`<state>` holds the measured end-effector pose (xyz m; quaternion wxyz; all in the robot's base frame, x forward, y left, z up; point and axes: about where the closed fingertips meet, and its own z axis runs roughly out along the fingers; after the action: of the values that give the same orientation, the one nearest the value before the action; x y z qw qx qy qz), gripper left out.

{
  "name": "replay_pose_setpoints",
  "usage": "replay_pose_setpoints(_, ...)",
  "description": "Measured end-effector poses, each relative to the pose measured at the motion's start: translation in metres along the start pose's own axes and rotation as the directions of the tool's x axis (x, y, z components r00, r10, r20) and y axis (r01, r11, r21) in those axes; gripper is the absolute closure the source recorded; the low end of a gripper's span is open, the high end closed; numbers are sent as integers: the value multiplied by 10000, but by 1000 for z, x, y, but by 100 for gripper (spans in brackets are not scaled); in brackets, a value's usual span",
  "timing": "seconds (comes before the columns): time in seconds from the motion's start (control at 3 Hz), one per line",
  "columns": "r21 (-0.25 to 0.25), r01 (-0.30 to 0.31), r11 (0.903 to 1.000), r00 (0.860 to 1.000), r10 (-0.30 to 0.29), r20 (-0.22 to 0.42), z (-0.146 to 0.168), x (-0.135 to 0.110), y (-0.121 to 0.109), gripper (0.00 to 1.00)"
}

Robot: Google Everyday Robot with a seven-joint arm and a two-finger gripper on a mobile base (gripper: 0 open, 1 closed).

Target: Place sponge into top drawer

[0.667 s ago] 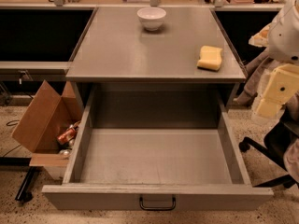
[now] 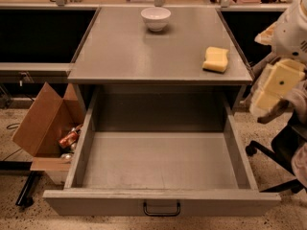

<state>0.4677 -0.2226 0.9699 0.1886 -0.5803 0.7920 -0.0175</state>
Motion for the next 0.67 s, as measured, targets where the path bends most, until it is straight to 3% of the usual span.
replay_pose_setpoints(0.33,150,-960,9953,9889,936,1153,34,5,-52,0)
replay_pose_setpoints(0.67,15,-1686,9857,9613,1641,2212,79,9,-101,0)
